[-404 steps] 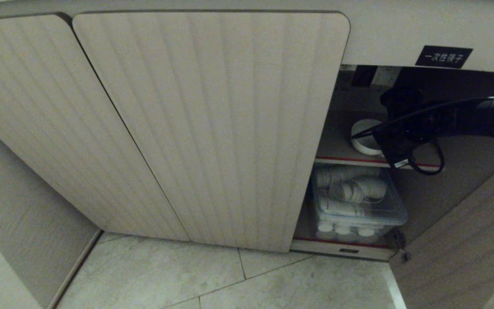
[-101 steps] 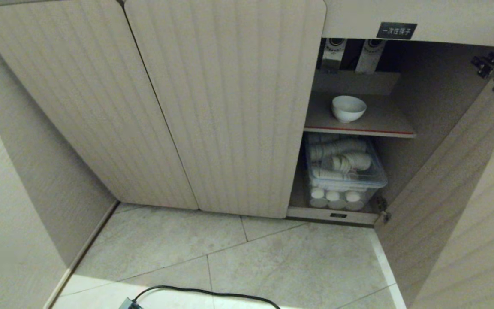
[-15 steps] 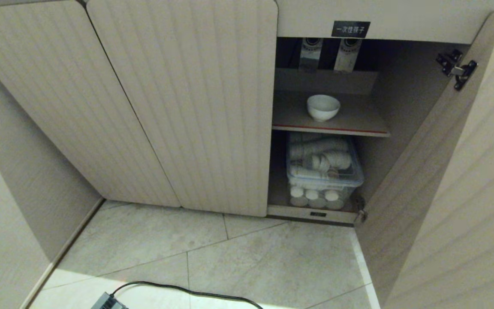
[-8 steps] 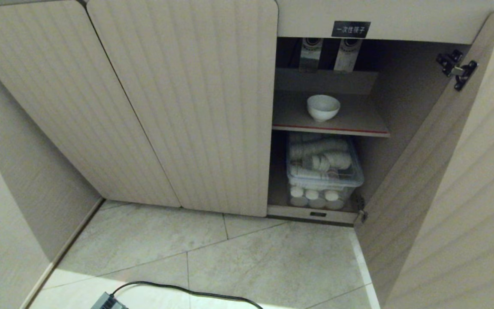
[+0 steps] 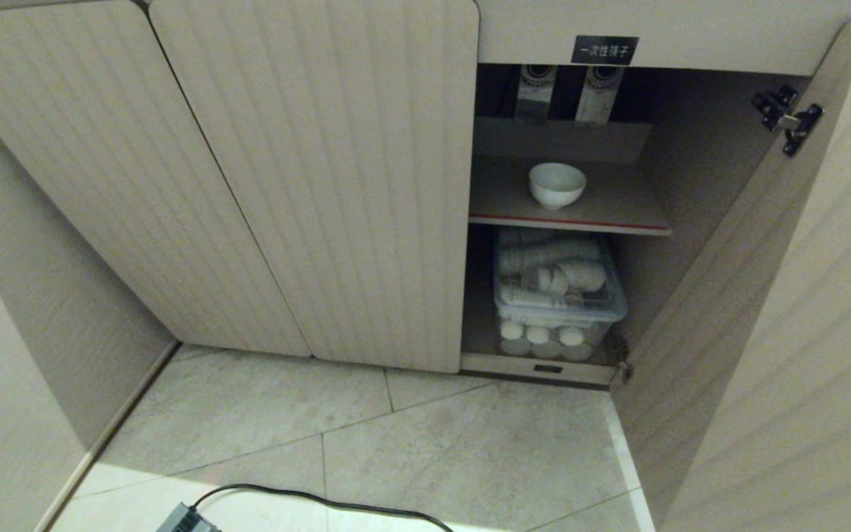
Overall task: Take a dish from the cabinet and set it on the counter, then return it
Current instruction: Close the cabinet door
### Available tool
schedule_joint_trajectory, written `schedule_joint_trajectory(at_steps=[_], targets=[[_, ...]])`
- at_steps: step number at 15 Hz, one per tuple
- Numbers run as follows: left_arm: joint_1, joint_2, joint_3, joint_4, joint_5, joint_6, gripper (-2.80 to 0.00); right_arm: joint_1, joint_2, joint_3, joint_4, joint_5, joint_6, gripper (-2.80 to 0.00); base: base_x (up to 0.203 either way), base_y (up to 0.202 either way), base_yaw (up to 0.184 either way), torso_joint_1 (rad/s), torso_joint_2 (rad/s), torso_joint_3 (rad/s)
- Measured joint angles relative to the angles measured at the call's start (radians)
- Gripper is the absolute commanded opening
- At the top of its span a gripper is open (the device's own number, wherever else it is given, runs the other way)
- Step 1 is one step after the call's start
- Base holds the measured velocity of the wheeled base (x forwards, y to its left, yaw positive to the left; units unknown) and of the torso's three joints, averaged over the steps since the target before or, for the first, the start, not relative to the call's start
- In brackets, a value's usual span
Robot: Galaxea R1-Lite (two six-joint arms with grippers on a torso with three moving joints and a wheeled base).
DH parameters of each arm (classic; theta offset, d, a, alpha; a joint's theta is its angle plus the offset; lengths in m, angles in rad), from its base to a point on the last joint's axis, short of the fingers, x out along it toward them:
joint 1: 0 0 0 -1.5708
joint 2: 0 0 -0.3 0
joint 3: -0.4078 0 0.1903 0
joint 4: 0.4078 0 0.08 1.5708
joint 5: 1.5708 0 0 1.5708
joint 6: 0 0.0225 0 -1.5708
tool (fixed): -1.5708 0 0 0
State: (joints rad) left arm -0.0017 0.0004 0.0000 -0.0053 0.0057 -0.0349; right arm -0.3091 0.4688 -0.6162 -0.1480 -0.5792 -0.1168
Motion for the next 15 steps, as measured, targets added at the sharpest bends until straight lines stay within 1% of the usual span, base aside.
schedule_joint_trajectory(at_steps=[4,6,8,11,15], targets=[[0.000,0.000,0.000,0.000,0.000,0.000,-2.80,-0.002,0.045,-0.029,0.123,0.000,0.005,-2.80,0.000,0.000,0.000,0.000,0.00,0.000],[0.000,0.000,0.000,0.000,0.000,0.000,-2.80,-0.002,0.077,-0.061,0.182,0.000,0.021,-2.80,0.000,0.000,0.000,0.000,0.00,0.000],[0.000,0.000,0.000,0.000,0.000,0.000,-2.80,-0.002,0.106,-0.087,0.215,0.000,0.031,-2.80,0.000,0.000,0.000,0.000,0.00,0.000],[0.000,0.000,0.000,0.000,0.000,0.000,-2.80,0.002,0.131,-0.106,0.233,0.007,0.034,-2.80,0.000,0.000,0.000,0.000,0.00,0.000],[0.000,0.000,0.000,0.000,0.000,0.000,-2.80,0.032,0.141,-0.112,0.233,0.027,0.036,-2.80,0.000,0.000,0.000,0.000,0.00,0.000]])
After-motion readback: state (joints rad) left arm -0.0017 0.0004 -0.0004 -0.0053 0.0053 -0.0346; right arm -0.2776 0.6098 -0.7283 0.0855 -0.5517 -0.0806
